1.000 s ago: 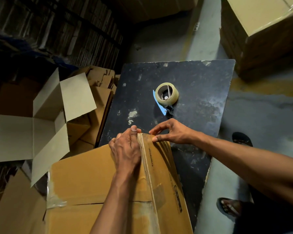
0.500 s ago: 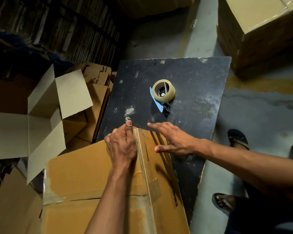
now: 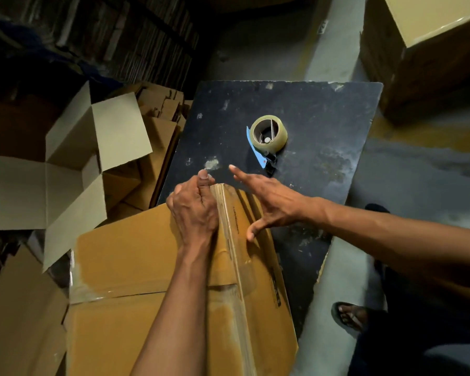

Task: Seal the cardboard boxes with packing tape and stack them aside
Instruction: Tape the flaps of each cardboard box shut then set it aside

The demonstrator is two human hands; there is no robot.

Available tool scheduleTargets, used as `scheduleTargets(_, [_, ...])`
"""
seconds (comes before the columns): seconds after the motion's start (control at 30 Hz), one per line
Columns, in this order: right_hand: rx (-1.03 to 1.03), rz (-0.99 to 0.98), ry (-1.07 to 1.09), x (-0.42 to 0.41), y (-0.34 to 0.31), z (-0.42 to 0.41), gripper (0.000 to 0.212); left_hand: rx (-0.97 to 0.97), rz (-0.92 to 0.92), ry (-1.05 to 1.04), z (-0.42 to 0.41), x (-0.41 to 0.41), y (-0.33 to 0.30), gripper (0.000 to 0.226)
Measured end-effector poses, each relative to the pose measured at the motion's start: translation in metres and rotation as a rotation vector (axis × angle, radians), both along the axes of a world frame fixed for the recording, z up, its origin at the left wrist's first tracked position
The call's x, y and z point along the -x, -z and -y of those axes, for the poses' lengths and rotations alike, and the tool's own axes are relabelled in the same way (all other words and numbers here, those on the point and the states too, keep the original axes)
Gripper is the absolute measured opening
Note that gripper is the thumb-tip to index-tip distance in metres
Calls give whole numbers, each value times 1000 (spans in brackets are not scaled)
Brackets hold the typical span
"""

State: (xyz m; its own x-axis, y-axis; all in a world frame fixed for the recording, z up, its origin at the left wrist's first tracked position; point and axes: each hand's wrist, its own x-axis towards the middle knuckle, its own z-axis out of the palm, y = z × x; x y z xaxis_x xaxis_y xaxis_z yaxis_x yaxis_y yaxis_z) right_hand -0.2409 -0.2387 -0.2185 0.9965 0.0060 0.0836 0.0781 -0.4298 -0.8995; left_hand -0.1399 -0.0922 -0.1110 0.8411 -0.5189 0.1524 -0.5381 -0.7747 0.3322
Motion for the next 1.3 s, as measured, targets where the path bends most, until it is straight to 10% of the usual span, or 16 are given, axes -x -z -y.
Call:
scheduleTargets(0.6, [103, 338, 96, 65, -26, -76, 145, 73, 16, 43, -139, 150, -20, 37])
scheduleTargets(0.83, [212, 191, 99, 102, -1, -80, 145, 17, 81, 267, -209, 215, -29, 29])
scheduleTargets(1.1, [257, 423, 27, 110, -40, -118, 142, -241, 161, 592, -263, 224, -9, 100])
scheduleTargets(1.3, [444, 310, -27, 127, -9, -121, 149, -253, 307, 612, -259, 215, 6, 84])
